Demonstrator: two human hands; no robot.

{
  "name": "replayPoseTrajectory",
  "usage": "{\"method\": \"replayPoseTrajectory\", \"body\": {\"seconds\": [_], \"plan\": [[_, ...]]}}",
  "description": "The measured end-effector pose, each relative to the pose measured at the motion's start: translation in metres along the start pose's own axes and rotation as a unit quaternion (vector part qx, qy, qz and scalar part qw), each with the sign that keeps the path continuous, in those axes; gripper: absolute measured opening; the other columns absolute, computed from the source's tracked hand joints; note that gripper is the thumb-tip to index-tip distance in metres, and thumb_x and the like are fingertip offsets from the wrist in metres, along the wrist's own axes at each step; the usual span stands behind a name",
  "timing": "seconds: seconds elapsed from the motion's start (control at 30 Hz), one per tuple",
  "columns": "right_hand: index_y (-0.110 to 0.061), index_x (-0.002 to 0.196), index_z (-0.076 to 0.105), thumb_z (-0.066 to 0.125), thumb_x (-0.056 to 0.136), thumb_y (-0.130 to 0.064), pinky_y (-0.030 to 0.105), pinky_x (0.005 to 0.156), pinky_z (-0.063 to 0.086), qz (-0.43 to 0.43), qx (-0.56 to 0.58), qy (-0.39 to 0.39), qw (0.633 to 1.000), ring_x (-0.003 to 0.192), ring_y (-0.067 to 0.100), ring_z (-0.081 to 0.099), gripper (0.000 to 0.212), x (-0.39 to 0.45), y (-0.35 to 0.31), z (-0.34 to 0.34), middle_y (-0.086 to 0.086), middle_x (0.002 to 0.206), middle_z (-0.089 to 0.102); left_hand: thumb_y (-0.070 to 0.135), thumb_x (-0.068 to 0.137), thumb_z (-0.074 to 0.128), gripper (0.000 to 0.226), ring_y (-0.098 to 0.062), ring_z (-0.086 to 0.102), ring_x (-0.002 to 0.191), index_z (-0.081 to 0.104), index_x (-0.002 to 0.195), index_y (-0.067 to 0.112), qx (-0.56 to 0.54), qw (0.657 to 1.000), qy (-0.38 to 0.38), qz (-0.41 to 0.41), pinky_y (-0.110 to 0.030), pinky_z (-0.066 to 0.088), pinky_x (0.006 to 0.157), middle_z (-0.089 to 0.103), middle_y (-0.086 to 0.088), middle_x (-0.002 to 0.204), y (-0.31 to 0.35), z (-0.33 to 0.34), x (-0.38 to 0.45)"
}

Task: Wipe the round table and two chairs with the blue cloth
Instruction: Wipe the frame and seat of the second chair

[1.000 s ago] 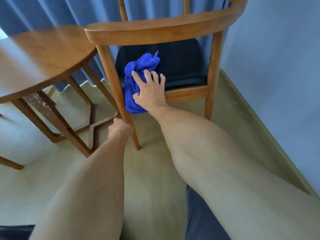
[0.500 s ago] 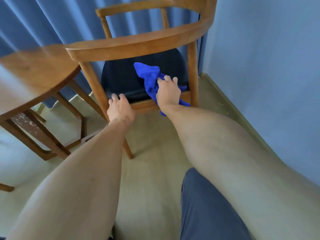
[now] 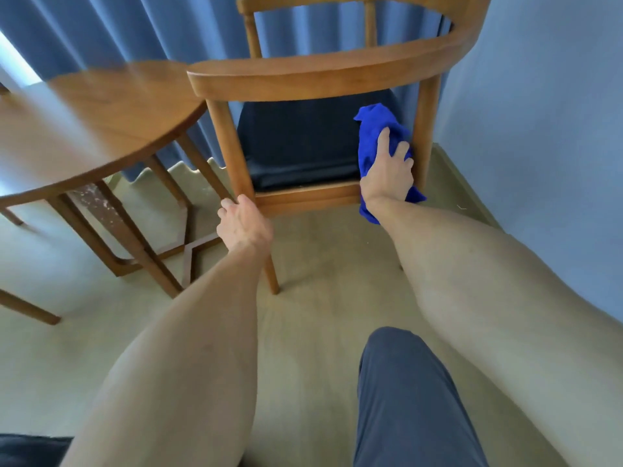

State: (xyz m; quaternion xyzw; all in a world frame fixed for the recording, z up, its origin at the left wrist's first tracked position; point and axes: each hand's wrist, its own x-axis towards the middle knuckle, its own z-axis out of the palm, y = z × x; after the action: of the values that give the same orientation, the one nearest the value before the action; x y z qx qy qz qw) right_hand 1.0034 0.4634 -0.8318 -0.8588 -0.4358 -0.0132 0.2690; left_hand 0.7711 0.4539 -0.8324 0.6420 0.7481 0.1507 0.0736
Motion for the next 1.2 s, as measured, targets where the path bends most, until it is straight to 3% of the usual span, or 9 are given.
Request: {"method": "replayPoseTrajectory", "body": {"seconds": [0.13,0.37,0.5,0.57,0.67,0.83,0.97,1.07,1.2], "plan": [[-0.022,0.147,0.032,0.063,0.087,-0.009,0.045,0.086,0.050,-0.002,0.009,0.008,1.000,0.123,0.039,0.043,0.070,0.000,-0.004,0.004,0.017,0.150,0.028,0.020,0.093,0.064,0.067,-0.039,0.043,0.129,0.028,0.148,0.005,-0.040,0.990,-0.057,-0.119,-0.050,0.044,0.101,0.039,-0.024,0.143,-0.009,-0.002,0.023],[-0.024,0.137,0.042,0.063,0.076,-0.002,0.034,0.061,0.044,0.035,0.000,0.078,0.996,0.116,0.035,0.041,0.068,-0.001,-0.013,0.035,0.011,0.149,0.032,0.017,0.093,0.060,0.069,-0.039,0.048,0.126,0.021,0.150,0.013,-0.076,0.988,-0.081,-0.112,-0.052,0.043,0.102,0.042,-0.022,0.139,-0.007,0.021,0.052],[-0.024,0.136,0.044,0.061,0.076,0.001,0.033,0.060,0.044,0.052,-0.024,0.097,0.994,0.116,0.036,0.042,0.068,-0.002,-0.017,0.040,0.012,0.150,0.034,0.015,0.096,0.050,0.071,-0.038,0.045,0.130,0.009,0.154,0.010,-0.086,0.976,-0.132,-0.148,-0.050,0.040,0.106,0.037,-0.022,0.145,-0.005,0.039,0.044],[-0.023,0.138,0.044,0.059,0.079,0.003,0.037,0.069,0.047,0.050,-0.026,0.078,0.995,0.119,0.037,0.043,0.066,-0.003,-0.017,0.032,0.012,0.152,0.033,0.019,0.096,0.050,0.080,-0.038,0.045,0.131,-0.002,0.156,0.014,-0.068,0.967,-0.189,-0.156,-0.049,0.039,0.105,0.033,-0.021,0.148,-0.008,0.040,0.031],[-0.024,0.141,0.045,0.054,0.085,0.002,0.036,0.088,0.044,0.054,-0.016,0.005,0.998,0.120,0.036,0.044,0.062,-0.003,-0.024,0.005,0.010,0.152,0.033,0.021,0.095,0.048,0.080,-0.037,0.047,0.129,-0.002,0.157,0.020,-0.056,0.947,-0.271,-0.166,-0.046,0.041,0.105,0.038,-0.018,0.147,-0.002,0.019,0.022],[-0.022,0.129,0.057,0.054,0.086,-0.005,0.031,0.090,0.041,0.107,0.042,-0.162,0.980,0.109,0.033,0.053,0.047,-0.024,-0.064,-0.048,0.009,0.131,0.048,0.014,0.096,0.041,0.051,-0.034,0.055,0.120,0.033,0.147,0.015,-0.055,0.922,-0.360,-0.128,-0.037,0.049,0.097,0.051,-0.016,0.137,0.024,-0.048,0.024],[-0.028,0.127,0.061,0.055,0.092,-0.017,0.029,0.095,0.046,0.252,0.111,-0.334,0.901,0.116,0.028,0.057,0.037,-0.053,-0.107,-0.093,0.001,0.126,0.057,0.015,0.094,0.045,0.046,-0.031,0.057,0.118,0.046,0.140,0.013,-0.079,0.912,-0.385,-0.114,-0.029,0.043,0.084,0.056,-0.012,0.134,0.041,-0.119,0.024],[-0.020,0.096,0.065,0.059,0.082,-0.002,0.026,0.072,0.046,0.307,0.163,-0.409,0.844,0.092,0.027,0.057,0.024,-0.072,-0.141,-0.133,0.001,0.094,0.059,0.014,0.093,0.047,0.040,-0.028,0.059,0.112,0.052,0.133,0.008,-0.071,0.897,-0.424,-0.101,-0.028,0.041,0.078,0.059,-0.010,0.129,0.043,-0.174,0.019],[-0.013,0.093,0.064,0.063,0.068,-0.014,0.032,0.068,0.045,0.370,0.182,-0.471,0.780,0.079,0.028,0.059,0.025,-0.084,-0.199,-0.196,0.007,0.086,0.061,0.011,0.091,0.046,0.032,-0.030,0.061,0.094,0.057,0.120,0.003,-0.089,0.868,-0.465,-0.149,-0.028,0.043,0.067,0.063,-0.011,0.108,0.023,-0.247,0.012]]}}
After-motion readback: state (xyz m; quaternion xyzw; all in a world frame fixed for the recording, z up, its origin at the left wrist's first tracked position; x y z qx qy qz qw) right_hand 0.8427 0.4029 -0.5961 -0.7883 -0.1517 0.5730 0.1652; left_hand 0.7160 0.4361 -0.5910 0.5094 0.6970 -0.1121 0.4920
